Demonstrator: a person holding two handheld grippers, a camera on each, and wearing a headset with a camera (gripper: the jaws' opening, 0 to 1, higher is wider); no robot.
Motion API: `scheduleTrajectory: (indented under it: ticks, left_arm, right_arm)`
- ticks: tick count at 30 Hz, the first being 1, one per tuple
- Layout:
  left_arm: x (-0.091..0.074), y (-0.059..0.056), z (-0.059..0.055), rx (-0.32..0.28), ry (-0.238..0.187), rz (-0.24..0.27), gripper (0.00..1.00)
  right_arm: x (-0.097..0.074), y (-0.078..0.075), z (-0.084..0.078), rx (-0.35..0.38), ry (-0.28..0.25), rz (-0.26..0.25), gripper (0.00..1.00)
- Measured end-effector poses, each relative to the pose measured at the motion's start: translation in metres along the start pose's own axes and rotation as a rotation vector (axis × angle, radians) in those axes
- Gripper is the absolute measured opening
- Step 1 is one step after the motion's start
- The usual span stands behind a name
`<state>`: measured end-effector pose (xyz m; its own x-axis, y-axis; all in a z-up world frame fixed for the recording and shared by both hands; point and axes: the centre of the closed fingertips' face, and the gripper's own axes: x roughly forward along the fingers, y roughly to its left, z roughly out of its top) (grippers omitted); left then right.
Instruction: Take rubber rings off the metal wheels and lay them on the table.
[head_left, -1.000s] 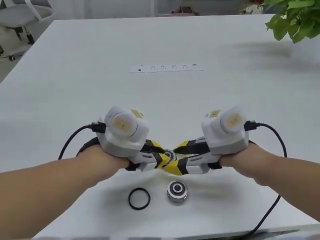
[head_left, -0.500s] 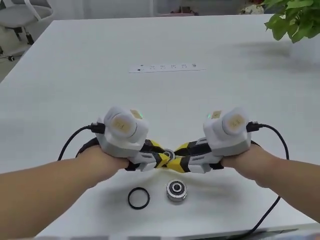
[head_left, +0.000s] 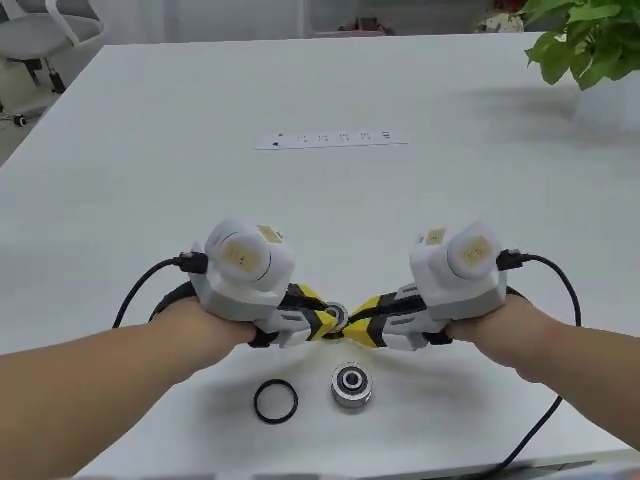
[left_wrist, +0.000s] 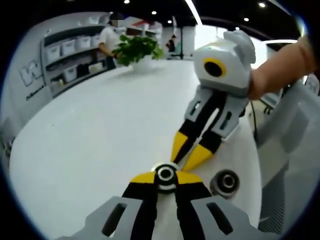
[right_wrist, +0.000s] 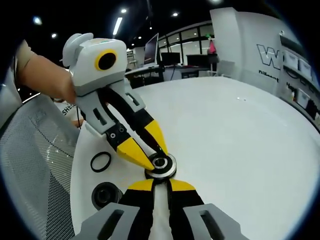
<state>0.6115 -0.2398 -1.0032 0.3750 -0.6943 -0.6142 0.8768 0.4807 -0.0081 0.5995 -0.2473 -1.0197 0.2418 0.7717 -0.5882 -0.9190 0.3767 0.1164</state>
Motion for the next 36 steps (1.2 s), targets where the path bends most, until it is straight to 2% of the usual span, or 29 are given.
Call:
scheduleTrajectory:
  ticks: [5, 7, 14, 19, 26, 30, 36]
  left_arm:
    - [0.0, 0.0, 0.0, 0.001, -0.002, 0.003, 0.13]
    - [0.0, 0.0, 0.0, 0.003, -0.001, 0.006, 0.13]
    - [0.0, 0.0, 0.0, -0.001, 0.0, 0.011, 0.13]
    - [0.0, 0.0, 0.0, -0.003, 0.001, 0.013, 0.13]
    - [0.0, -0.002, 0.0, 0.001, 0.002, 0.02, 0.13]
    - [0.0, -0.001, 0.0, -0.001, -0.003, 0.028, 0.13]
    - [0.0, -0.001, -0.001, 0.0, -0.004, 0.035, 0.12]
  right_arm:
    - [-0.002, -0.005, -0.001, 0.038, -0.007, -0.015, 0.0]
    - [-0.003, -0.006, 0.0, 0.074, -0.016, -0.016, 0.0]
    - [-0.003, -0.006, -0.001, 0.126, -0.022, -0.023, 0.0]
    - [-0.006, -0.014, 0.002, 0.221, -0.058, -0.04, 0.0]
    - [-0.007, -0.017, 0.005, 0.278, -0.085, -0.05, 0.0]
    - [-0.008, -0.018, 0.009, 0.341, -0.119, -0.046, 0.0]
    - [-0.009, -0.014, 0.012, 0.361, -0.139, -0.036, 0.0]
